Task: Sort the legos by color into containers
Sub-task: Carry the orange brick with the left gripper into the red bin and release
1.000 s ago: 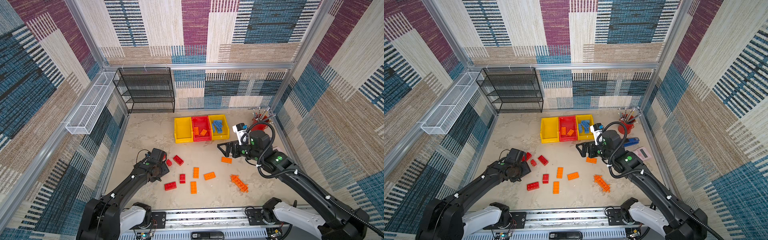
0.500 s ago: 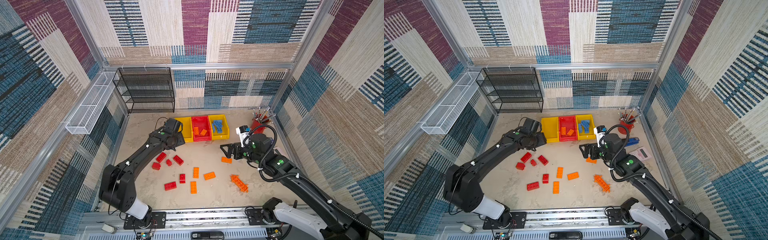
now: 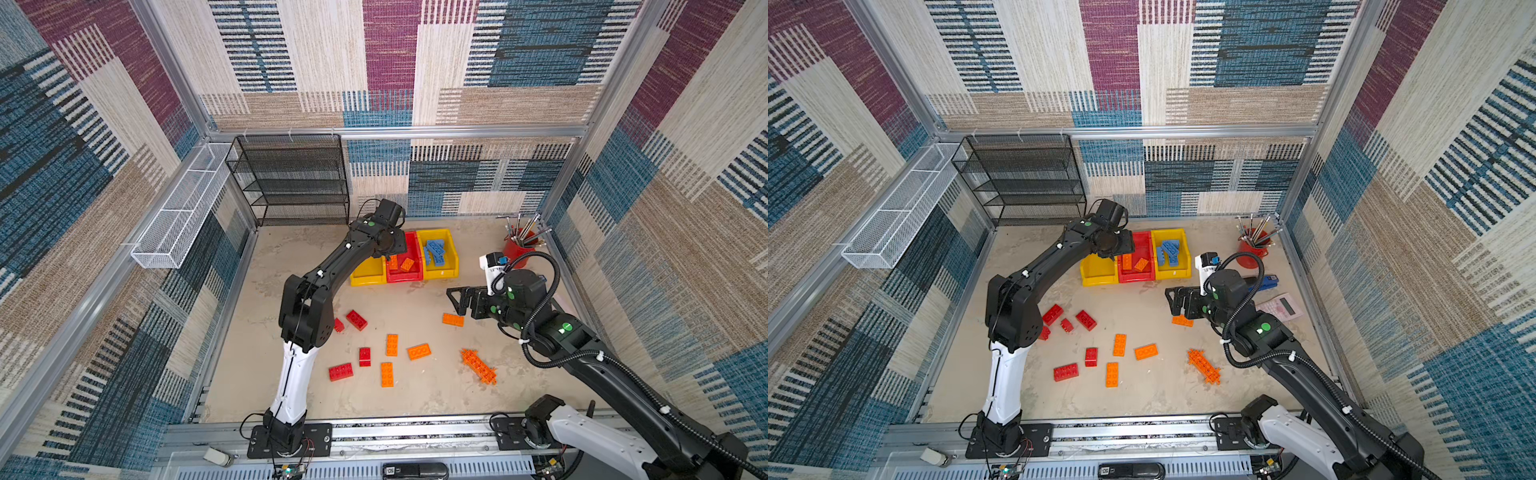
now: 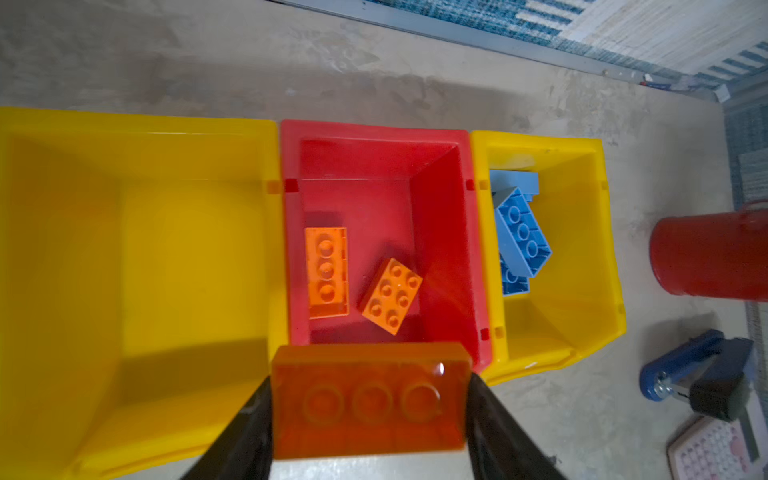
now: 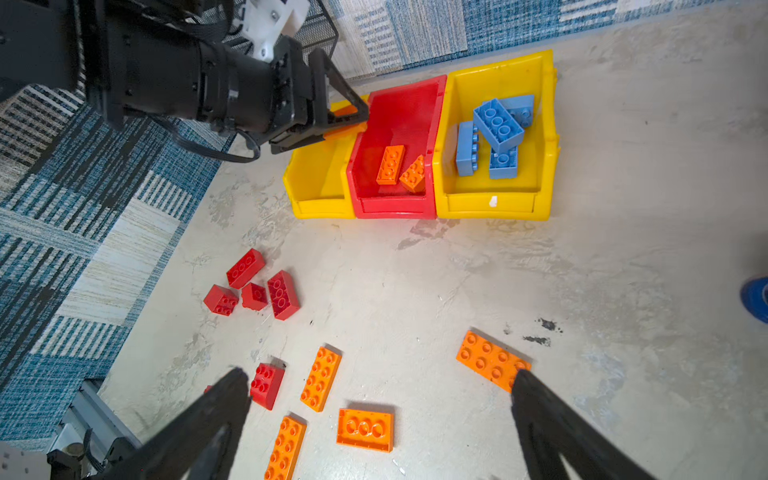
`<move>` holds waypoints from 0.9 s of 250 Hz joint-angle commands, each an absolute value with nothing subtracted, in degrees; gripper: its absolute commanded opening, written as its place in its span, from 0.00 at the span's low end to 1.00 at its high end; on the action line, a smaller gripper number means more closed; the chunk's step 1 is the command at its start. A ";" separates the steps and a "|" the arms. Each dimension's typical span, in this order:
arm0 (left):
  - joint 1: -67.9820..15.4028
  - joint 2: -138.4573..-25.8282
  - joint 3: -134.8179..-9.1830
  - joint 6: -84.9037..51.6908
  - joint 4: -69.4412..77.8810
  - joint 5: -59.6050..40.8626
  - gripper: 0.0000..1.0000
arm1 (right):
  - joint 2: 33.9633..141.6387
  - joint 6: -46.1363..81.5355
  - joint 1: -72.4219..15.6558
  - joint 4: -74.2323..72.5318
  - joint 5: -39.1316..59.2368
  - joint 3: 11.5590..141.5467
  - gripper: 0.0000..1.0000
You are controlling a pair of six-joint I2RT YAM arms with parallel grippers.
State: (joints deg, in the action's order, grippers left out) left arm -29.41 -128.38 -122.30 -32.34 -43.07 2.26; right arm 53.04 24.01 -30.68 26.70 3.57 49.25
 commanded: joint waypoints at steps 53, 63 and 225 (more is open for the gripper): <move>-29.36 -143.66 -142.47 -31.31 -49.23 -2.06 0.50 | 52.83 25.13 -30.67 29.07 0.17 51.17 0.99; -29.36 -144.81 -143.68 -31.92 -49.27 -2.17 0.59 | 52.53 25.35 -30.65 29.43 -0.12 51.27 0.99; -31.19 -109.86 -100.54 -32.59 -32.59 -2.27 0.86 | 54.28 28.01 -30.67 28.73 4.80 47.81 0.99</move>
